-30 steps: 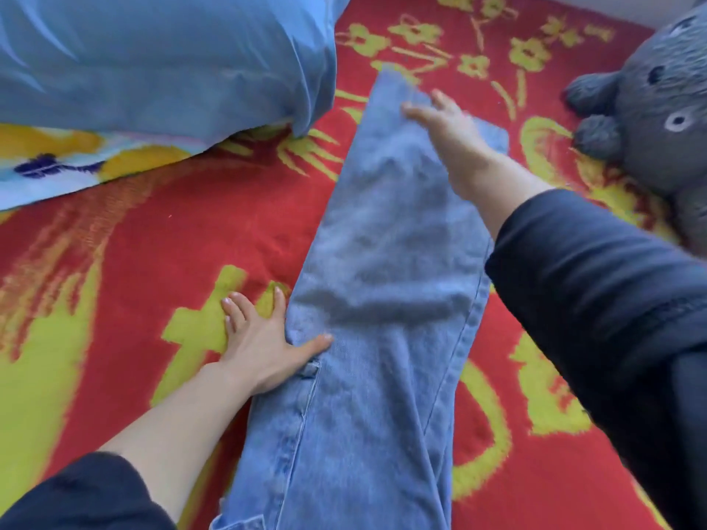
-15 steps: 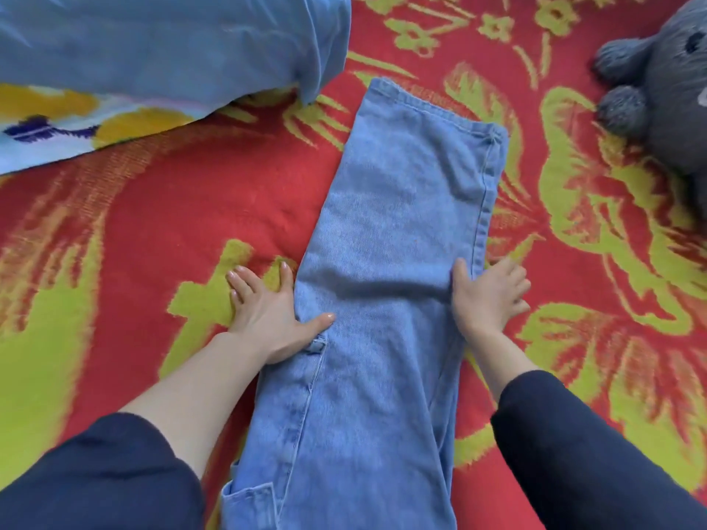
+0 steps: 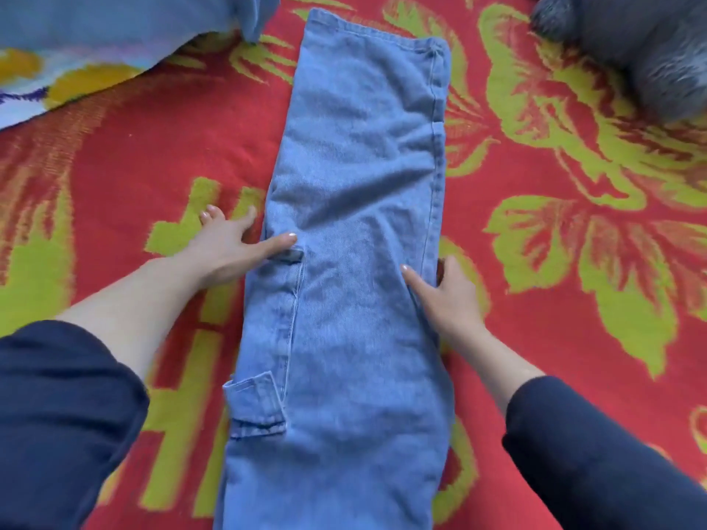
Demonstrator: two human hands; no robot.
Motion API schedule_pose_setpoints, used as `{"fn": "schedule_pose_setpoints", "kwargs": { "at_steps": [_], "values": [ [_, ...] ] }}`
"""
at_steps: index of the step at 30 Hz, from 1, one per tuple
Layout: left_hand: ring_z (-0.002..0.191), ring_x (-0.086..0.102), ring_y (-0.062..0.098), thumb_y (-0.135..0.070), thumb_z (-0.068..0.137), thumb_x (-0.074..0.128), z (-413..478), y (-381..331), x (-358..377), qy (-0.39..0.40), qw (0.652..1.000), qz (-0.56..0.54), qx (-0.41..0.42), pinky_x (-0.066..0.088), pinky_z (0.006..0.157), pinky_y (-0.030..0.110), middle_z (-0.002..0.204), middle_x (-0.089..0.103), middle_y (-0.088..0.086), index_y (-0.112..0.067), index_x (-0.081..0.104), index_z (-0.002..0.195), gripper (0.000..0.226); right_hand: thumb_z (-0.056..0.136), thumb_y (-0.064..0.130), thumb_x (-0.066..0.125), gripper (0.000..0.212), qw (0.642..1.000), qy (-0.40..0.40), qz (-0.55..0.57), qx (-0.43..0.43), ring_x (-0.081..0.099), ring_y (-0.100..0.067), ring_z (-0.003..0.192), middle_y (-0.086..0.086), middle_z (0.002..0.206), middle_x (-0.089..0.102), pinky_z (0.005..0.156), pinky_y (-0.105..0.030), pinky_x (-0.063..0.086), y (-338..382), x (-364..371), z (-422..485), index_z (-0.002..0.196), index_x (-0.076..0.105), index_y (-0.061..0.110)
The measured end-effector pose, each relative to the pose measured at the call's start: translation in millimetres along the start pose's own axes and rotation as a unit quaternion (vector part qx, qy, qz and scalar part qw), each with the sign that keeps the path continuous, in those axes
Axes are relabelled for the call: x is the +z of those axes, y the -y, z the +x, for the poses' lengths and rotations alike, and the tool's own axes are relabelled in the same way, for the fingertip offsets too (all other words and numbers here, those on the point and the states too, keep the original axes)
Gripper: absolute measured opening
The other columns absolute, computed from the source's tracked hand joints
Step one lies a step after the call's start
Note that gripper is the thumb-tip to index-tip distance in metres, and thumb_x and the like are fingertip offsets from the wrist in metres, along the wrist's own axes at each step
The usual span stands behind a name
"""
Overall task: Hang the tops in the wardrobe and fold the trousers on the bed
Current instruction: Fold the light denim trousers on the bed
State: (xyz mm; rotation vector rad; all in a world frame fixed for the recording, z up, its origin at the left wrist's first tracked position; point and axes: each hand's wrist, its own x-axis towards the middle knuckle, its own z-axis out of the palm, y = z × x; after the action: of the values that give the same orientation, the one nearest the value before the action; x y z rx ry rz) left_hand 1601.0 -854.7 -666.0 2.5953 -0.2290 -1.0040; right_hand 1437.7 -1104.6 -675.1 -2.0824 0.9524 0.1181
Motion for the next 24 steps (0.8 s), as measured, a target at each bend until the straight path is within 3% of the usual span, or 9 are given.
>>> {"fn": "schedule_pose_setpoints", "kwargs": {
  "at_steps": [3, 5, 7, 9, 11, 13, 17, 21, 24],
  "values": [
    [0.147, -0.008, 0.022, -0.084, 0.067, 0.047, -40.3, 17.1, 18.9, 0.001, 0.997, -0.068, 0.035, 0.005, 0.120, 0.037, 0.158, 0.002, 0.020, -0.027, 0.027, 0.150, 0.103, 0.085, 0.048, 0.067, 0.036, 0.994, 0.030, 0.087, 0.063, 0.046, 0.003, 0.050, 0.017, 0.060, 0.051, 0.050, -0.015, 0.033, -35.2, 2.5, -73.8, 0.071, 0.050, 0.018],
    [0.147, -0.001, 0.015, -0.075, 0.073, 0.057, -76.9, 31.5, 50.0, 0.012, 0.991, -0.116, 0.064, 0.011, 0.118, 0.031, 0.158, 0.015, 0.012, -0.037, 0.039, 0.143, 0.083, 0.084, 0.051, 0.066, 0.043, 0.983, 0.050, 0.148, 0.099, 0.051, 0.000, 0.054, 0.016, 0.059, 0.055, 0.056, -0.020, 0.041, -53.2, 5.8, -108.9, 0.064, 0.051, 0.017],
    [0.143, 0.026, 0.015, -0.050, 0.080, 0.069, -116.6, 43.2, 87.1, -0.010, 0.975, -0.216, 0.059, 0.028, 0.110, 0.023, 0.148, 0.041, 0.003, -0.030, 0.050, 0.135, 0.061, 0.084, 0.049, 0.067, 0.035, 0.977, 0.051, 0.161, 0.128, 0.064, -0.005, 0.071, 0.011, 0.074, 0.071, 0.071, -0.034, 0.053, -70.2, 14.2, -135.9, 0.072, 0.066, 0.016],
    [0.120, 0.056, 0.015, -0.026, 0.084, 0.072, -156.5, 51.2, 120.4, -0.050, 0.941, -0.334, 0.037, 0.043, 0.089, 0.013, 0.120, 0.064, -0.003, -0.019, 0.057, 0.122, 0.042, 0.082, 0.045, 0.070, 0.030, 0.975, 0.022, 0.161, 0.151, 0.064, -0.009, 0.073, 0.003, 0.080, 0.073, 0.074, -0.038, 0.053, -82.9, 24.4, -159.8, 0.077, 0.070, 0.015],
    [0.113, 0.060, 0.010, -0.013, 0.083, 0.072, -189.6, 62.7, 146.0, -0.061, 0.911, -0.409, 0.013, 0.045, 0.091, 0.016, 0.120, 0.063, -0.006, -0.014, 0.049, 0.130, 0.052, 0.079, 0.039, 0.075, 0.028, 0.962, 0.000, 0.212, 0.169, 0.062, -0.012, 0.071, -0.003, 0.081, 0.073, 0.066, -0.036, 0.051, -88.0, 32.1, -182.5, 0.083, 0.070, 0.012],
    [0.110, 0.059, 0.009, -0.006, 0.079, 0.075, -217.2, 76.2, 166.5, -0.060, 0.923, -0.380, 0.011, 0.046, 0.097, 0.028, 0.122, 0.061, -0.005, -0.015, 0.047, 0.129, 0.058, 0.077, 0.029, 0.080, 0.026, 0.943, 0.001, 0.277, 0.182, 0.064, -0.012, 0.072, -0.001, 0.083, 0.072, 0.065, -0.031, 0.052, -92.4, 36.6, -205.6, 0.091, 0.067, 0.011],
    [0.105, 0.060, 0.015, -0.020, 0.077, 0.078, -275.9, 101.5, 200.1, -0.052, 0.943, -0.326, -0.039, 0.047, 0.094, 0.034, 0.114, 0.063, -0.002, -0.021, 0.051, 0.121, 0.051, 0.068, 0.028, 0.085, 0.034, 0.961, 0.068, 0.207, 0.168, 0.070, -0.011, 0.084, 0.006, 0.089, 0.074, 0.075, -0.031, 0.055, -129.7, 47.5, -273.0, 0.095, 0.068, 0.017],
    [0.098, 0.063, 0.022, -0.038, 0.087, 0.066, -327.4, 127.4, 224.9, -0.005, 0.941, -0.321, -0.109, 0.049, 0.091, 0.046, 0.102, 0.067, 0.000, -0.021, 0.054, 0.106, 0.028, 0.080, 0.030, 0.077, 0.022, 0.945, 0.139, 0.205, 0.211, 0.062, -0.009, 0.065, 0.010, 0.068, 0.069, 0.057, -0.020, 0.047, -160.5, 51.1, -344.4, 0.071, 0.068, 0.013],
    [0.092, 0.064, 0.024, -0.049, 0.087, 0.060, -356.9, 135.3, 243.2, 0.004, 0.933, -0.339, -0.124, 0.053, 0.083, 0.046, 0.098, 0.067, 0.010, -0.013, 0.058, 0.099, 0.038, 0.085, 0.036, 0.071, 0.030, 0.925, 0.172, 0.236, 0.243, 0.055, -0.016, 0.071, -0.003, 0.073, 0.063, 0.066, -0.031, 0.047, -177.0, 54.5, -376.3, 0.077, 0.068, 0.007]
  ]
}}
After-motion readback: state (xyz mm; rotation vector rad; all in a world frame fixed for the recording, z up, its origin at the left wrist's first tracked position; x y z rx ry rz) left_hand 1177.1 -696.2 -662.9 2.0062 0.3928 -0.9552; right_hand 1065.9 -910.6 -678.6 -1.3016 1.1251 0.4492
